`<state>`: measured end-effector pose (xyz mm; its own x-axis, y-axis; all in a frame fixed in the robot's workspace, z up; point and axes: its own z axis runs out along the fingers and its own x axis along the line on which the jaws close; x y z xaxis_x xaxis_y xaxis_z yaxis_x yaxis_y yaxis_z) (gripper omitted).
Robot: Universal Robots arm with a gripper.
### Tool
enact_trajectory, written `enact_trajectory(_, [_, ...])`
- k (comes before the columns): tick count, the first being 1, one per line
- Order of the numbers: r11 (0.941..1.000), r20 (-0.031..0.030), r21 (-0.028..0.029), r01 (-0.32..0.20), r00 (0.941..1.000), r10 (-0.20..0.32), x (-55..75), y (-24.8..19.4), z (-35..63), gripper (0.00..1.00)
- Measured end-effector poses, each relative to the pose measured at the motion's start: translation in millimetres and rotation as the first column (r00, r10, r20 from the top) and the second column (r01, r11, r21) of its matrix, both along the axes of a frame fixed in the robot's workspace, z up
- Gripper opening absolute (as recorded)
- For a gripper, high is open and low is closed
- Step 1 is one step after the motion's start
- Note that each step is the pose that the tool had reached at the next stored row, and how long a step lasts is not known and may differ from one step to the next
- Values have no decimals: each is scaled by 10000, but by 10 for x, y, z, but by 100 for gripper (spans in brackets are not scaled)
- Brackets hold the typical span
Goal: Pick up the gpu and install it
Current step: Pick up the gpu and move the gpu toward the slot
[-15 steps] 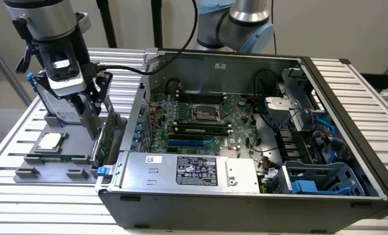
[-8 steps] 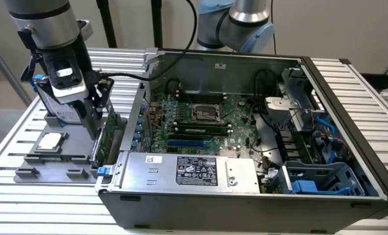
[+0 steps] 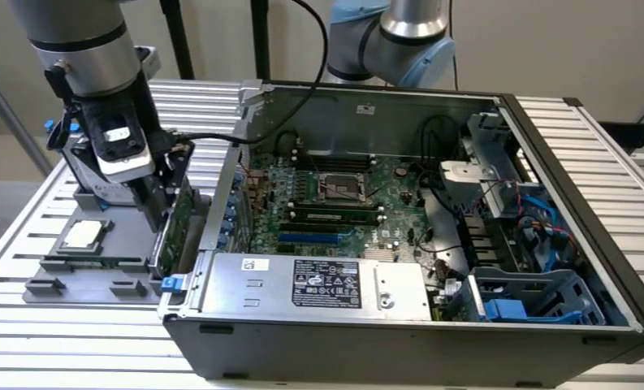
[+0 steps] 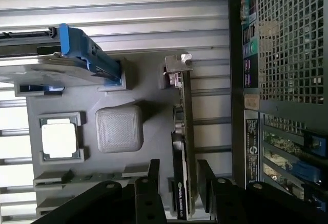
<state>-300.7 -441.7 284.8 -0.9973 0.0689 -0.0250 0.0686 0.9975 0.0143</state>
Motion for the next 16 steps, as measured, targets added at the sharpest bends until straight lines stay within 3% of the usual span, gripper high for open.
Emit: enact_trajectory(16, [10000,15,-2,-11,10000,11,36,-13,-288,100])
